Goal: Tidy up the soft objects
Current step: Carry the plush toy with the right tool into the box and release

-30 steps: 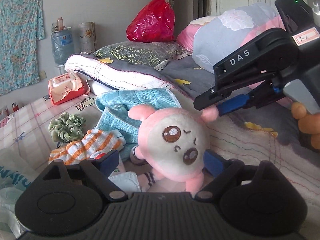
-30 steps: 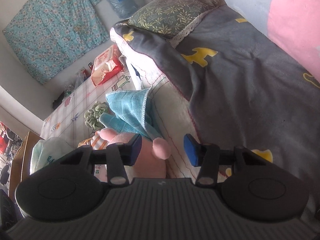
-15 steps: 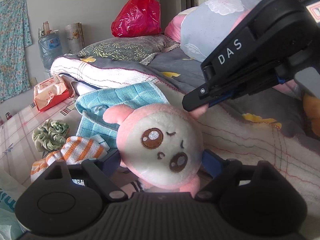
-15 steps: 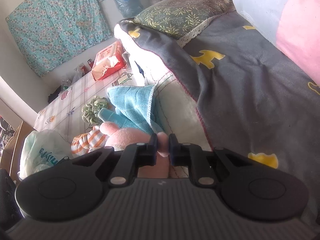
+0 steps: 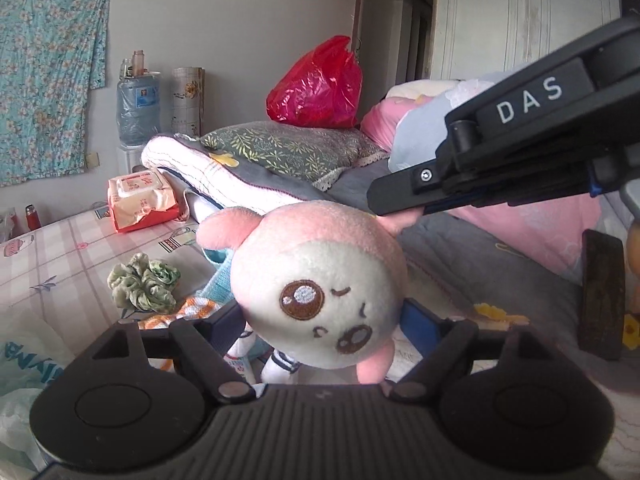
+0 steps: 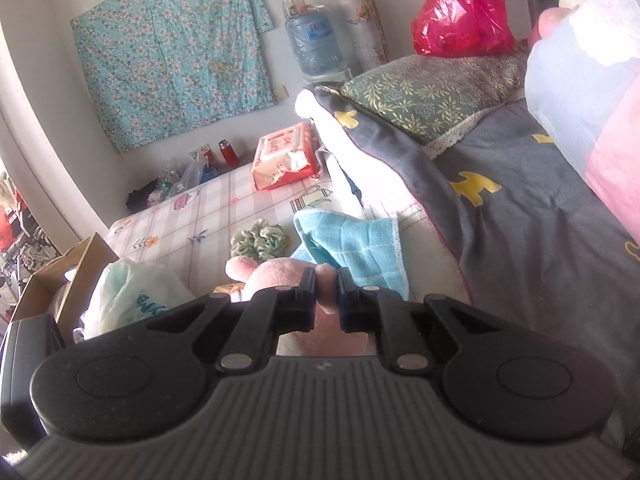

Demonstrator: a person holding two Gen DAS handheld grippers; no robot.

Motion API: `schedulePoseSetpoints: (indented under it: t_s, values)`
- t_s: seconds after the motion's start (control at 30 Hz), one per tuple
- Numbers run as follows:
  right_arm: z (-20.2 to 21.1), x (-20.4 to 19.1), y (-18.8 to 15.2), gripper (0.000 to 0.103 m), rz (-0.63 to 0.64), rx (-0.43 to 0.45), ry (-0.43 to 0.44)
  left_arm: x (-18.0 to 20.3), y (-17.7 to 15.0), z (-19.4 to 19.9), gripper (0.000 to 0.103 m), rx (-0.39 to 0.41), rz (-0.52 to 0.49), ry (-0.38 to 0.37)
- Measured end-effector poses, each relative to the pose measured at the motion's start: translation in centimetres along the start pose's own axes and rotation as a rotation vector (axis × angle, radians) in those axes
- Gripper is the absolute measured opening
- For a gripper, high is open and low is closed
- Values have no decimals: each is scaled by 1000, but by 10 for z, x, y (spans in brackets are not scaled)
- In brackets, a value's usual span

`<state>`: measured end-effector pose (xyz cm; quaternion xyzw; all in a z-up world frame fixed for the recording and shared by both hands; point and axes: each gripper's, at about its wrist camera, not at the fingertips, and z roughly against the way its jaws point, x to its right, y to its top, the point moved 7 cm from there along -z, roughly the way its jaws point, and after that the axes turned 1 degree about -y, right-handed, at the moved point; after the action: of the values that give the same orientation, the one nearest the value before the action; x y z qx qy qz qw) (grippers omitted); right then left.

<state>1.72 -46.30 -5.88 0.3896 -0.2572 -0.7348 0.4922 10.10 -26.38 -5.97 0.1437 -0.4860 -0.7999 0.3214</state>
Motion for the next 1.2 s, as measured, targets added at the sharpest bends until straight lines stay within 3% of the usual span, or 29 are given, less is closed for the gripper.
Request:
schedulePoseSetpoints:
  t_s: [0.2, 0.37, 0.53, 0.63, 0.77, 0.9, 1.03, 1.2]
  values:
    - [30, -47, 27, 9, 99, 73, 94, -27, 31, 50, 84, 123, 79, 73]
    - [50, -112, 55, 9, 219, 132, 217, -68, 54, 109, 84, 234, 161, 183]
    - [58, -201, 73, 9, 339, 155, 396, -121, 60, 172, 84, 284, 243, 369]
    - [50, -254, 75, 9, 388, 123, 504, -158, 51, 210, 84, 261, 305, 508]
    - [28, -339, 63, 9, 425, -15, 680, -207, 27, 253, 84, 194, 429, 662]
    - [-3, -422, 31, 9, 467, -199, 800, -244, -4, 281, 84, 97, 557, 779]
    - [-37, -490, -11, 9, 510, -391, 837, -279, -41, 300, 84, 9, 737, 820]
    - [-89, -538, -65, 9, 546, -626, 797, -298, -83, 315, 84, -81, 902, 813]
